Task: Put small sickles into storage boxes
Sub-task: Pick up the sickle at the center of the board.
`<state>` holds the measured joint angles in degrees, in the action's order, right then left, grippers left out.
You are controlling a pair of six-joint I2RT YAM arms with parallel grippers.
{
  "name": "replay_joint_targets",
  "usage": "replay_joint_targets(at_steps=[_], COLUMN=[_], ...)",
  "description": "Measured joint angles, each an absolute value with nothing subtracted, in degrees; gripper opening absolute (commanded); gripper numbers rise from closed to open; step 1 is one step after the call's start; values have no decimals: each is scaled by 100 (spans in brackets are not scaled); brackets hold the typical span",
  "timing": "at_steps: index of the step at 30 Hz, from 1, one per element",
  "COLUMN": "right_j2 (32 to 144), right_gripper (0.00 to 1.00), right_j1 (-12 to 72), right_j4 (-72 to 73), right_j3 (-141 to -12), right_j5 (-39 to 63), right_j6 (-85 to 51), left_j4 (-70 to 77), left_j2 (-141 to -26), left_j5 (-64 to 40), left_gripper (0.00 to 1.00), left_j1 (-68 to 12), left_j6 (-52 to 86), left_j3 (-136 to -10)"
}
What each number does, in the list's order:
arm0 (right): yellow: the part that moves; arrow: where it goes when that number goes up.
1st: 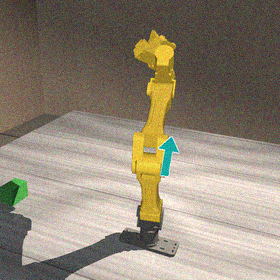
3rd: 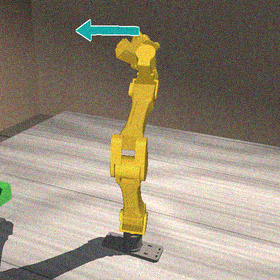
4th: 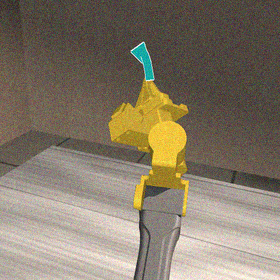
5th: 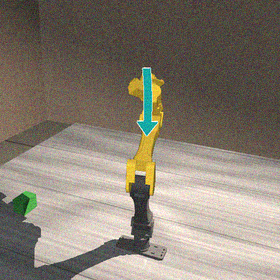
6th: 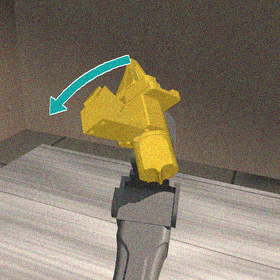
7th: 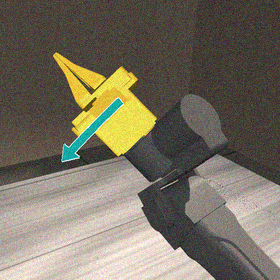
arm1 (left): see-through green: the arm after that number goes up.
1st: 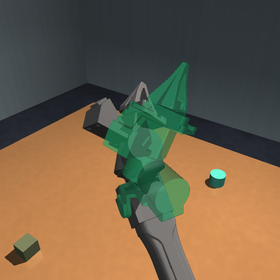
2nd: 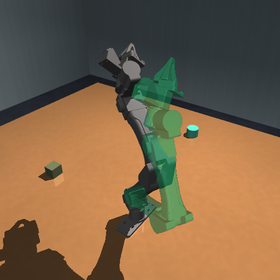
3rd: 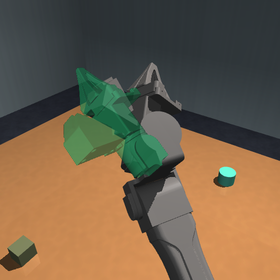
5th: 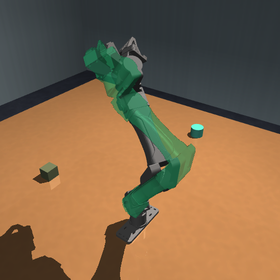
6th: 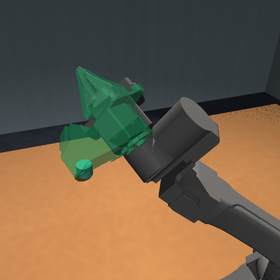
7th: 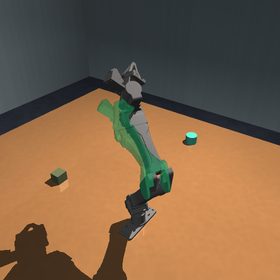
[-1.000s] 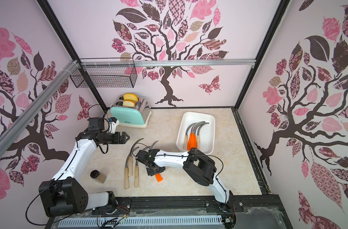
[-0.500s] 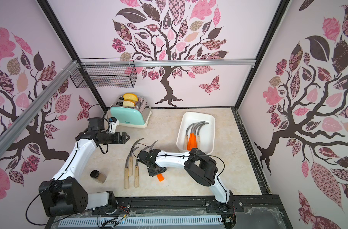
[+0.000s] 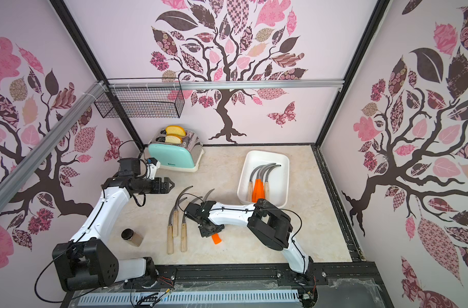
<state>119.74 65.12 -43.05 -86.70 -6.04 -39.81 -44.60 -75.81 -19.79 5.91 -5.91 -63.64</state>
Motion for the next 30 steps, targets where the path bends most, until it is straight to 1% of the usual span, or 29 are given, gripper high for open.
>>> replay_joint_targets(at_steps=[5,7,10,11,30], right_j2=[11985,11994,12003,12005,12036], right_gripper=[12,6,3,1,0], right_j1=[6510,6510,6508,6506,6340], right_j4=[-4324,-4340,-4353,-4362,-4392], right_j3=[-8687,-8702,-8713,-8722,-8781], right_j5=[-607,-607,-607,-602,-578], right_j6=[-3916,-3879,-3841,-3830,-3704], left_j4=[-4460,-4460,-4460,-4460,-4414], left_j2=[-7592,-7607,-7625,-7631,-7677], left_j5=[-1979,-1979,-1981,-1984,-1984], left_gripper=[97,97,97,97,97], left_j1=[591,591,591,591,591], left_j6=[-582,-580,-576,-574,-530], left_j3=[-6364,-6364,-6364,-6364,-6364])
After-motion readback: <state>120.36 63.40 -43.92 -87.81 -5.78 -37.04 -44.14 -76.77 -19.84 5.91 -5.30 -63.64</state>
